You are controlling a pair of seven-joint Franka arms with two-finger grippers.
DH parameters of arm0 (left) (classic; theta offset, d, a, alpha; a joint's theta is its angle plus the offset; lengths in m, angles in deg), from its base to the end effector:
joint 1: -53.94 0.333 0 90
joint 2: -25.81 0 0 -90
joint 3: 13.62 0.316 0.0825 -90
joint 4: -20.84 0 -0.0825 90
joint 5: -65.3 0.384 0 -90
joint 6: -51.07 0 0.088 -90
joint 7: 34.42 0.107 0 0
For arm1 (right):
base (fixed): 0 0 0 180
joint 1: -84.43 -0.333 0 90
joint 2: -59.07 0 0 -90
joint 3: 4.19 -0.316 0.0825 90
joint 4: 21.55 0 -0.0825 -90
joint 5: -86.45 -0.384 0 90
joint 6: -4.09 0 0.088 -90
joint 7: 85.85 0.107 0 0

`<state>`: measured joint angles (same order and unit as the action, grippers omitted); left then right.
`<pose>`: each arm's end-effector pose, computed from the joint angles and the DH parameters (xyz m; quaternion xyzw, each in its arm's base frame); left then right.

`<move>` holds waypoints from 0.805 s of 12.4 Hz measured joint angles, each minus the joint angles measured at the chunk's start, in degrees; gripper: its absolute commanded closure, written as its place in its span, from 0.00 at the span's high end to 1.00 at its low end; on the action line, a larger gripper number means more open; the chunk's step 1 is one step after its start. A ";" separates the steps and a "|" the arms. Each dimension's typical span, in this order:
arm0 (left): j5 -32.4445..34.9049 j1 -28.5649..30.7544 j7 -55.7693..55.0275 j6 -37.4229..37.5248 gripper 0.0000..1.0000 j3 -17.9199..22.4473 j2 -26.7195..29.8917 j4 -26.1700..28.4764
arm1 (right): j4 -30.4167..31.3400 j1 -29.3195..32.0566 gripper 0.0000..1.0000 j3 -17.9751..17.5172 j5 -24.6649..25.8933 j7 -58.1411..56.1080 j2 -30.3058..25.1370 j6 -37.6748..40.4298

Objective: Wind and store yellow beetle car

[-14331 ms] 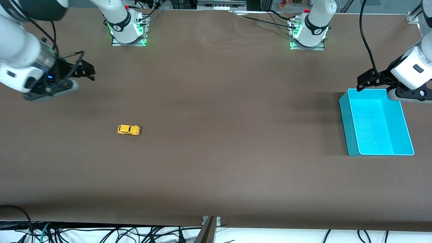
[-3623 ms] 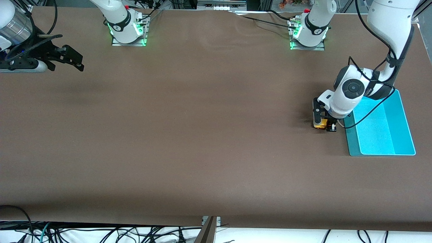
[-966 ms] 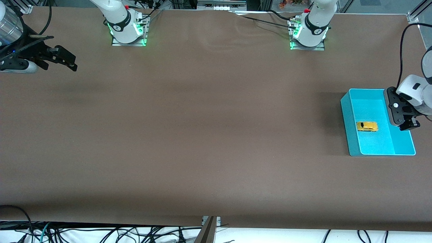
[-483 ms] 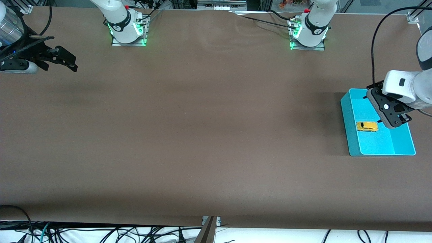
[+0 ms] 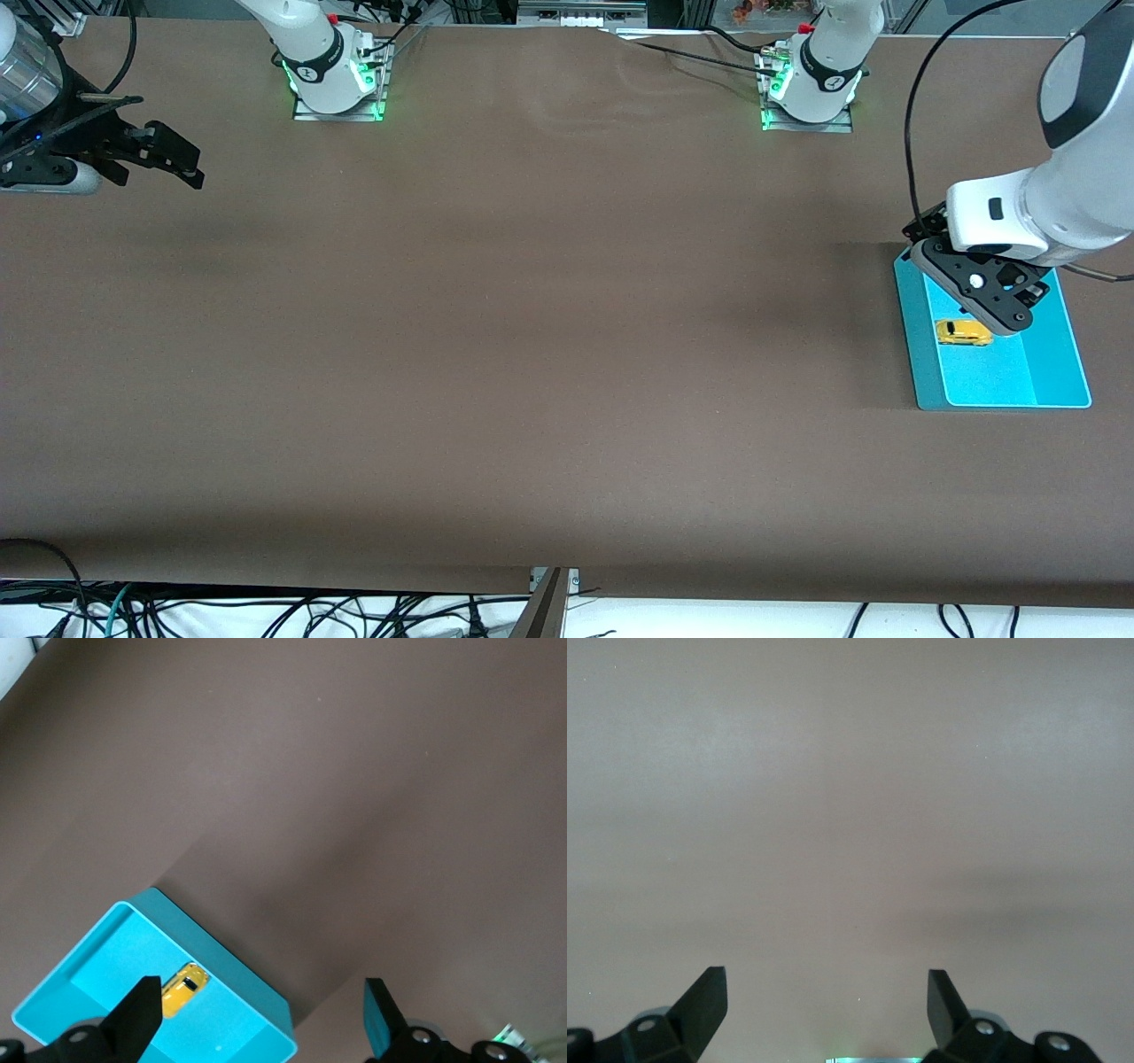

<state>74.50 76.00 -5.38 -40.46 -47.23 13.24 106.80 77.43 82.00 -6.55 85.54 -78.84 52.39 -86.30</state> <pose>0.6055 -0.0727 0.5508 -0.9360 0.3489 0.0452 0.0128 0.5146 0.0460 0.6136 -0.9997 0.0197 0.0172 0.0038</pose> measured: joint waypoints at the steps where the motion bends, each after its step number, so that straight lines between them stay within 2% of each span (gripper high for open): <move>1: -2.98 -4.06 -4.58 0.01 1.00 4.58 1.11 -0.01 | 0.00 -0.01 1.00 -0.07 -0.01 0.00 0.01 0.00; 3: -7.16 -11.32 -15.41 0.00 1.00 14.02 3.28 0.03 | -0.03 -0.02 1.00 -0.11 -0.01 0.00 0.01 0.00; 6: -7.96 -20.09 -28.46 -0.40 1.00 25.63 6.79 1.90 | -0.05 -0.03 1.00 -0.13 -0.02 0.00 0.02 -0.01; 10: -8.19 -22.34 -32.19 -3.38 1.00 33.01 11.08 8.33 | -0.09 -0.05 1.00 -0.14 -0.02 0.00 0.03 -0.03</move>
<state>66.31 53.67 -37.56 -43.83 -14.21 24.32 115.13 77.34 81.96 -6.69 85.51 -78.84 52.42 -86.33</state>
